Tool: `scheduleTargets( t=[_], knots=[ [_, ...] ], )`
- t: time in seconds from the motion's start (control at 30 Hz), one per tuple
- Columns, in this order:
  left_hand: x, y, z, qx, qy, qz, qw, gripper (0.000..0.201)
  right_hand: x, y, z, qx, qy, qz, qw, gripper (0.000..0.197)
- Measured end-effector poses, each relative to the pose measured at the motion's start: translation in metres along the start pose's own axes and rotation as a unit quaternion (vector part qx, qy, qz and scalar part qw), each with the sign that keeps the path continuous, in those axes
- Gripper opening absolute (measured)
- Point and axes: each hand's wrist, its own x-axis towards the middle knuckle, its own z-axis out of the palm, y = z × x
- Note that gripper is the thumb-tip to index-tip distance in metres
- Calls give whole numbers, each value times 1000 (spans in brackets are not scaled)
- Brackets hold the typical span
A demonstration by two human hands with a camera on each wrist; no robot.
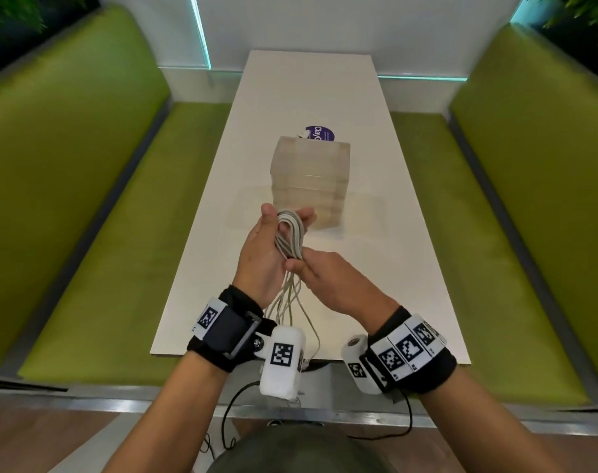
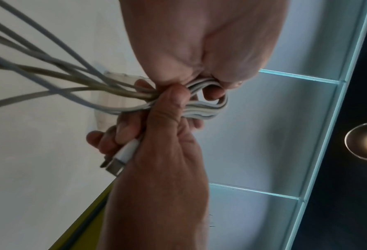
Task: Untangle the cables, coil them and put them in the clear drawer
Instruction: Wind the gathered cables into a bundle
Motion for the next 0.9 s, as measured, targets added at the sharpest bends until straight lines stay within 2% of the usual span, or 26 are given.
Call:
scheduleTargets(
  t=[0.1,0.17,0.23,0.3,0.4,0.47,0.57,0.7,0.8,0.83,0.9],
  knots=[
    [-4,1,1,-7,25,-22,999,42,5,1,3,-65,-31,2,997,27],
    [-5,2,-1,-31,35,-28,998,35,8,4,4,-57,-43,-2,997,33],
    [-4,3,-2,-42,21,-28,998,38,7,7,8,20,-26,-20,999,30],
    [-1,4,-2,-34,-1,-25,999,43,3,10,16,151,-17,-28,988,23],
    [0,5,0,-18,-18,-51,998,42,-7,14,26,329,-53,-43,942,18],
    [0,5,-2,6,-41,-69,997,41,-8,17,29,379,-83,-38,921,22],
    [-3,6,-4,37,-83,-88,992,39,-9,22,31,415,-101,-36,904,28],
    [-5,7,-2,67,-116,-98,986,40,-12,25,36,427,-109,-41,897,34],
    [-4,7,-1,89,-123,-99,984,40,-13,27,37,405,-115,-53,905,54],
    [-4,7,-1,91,-125,-98,983,40,-13,28,36,395,-116,-53,910,55],
    [-3,6,0,93,-125,-93,983,40,-12,29,35,394,-116,-53,910,44]
  ],
)
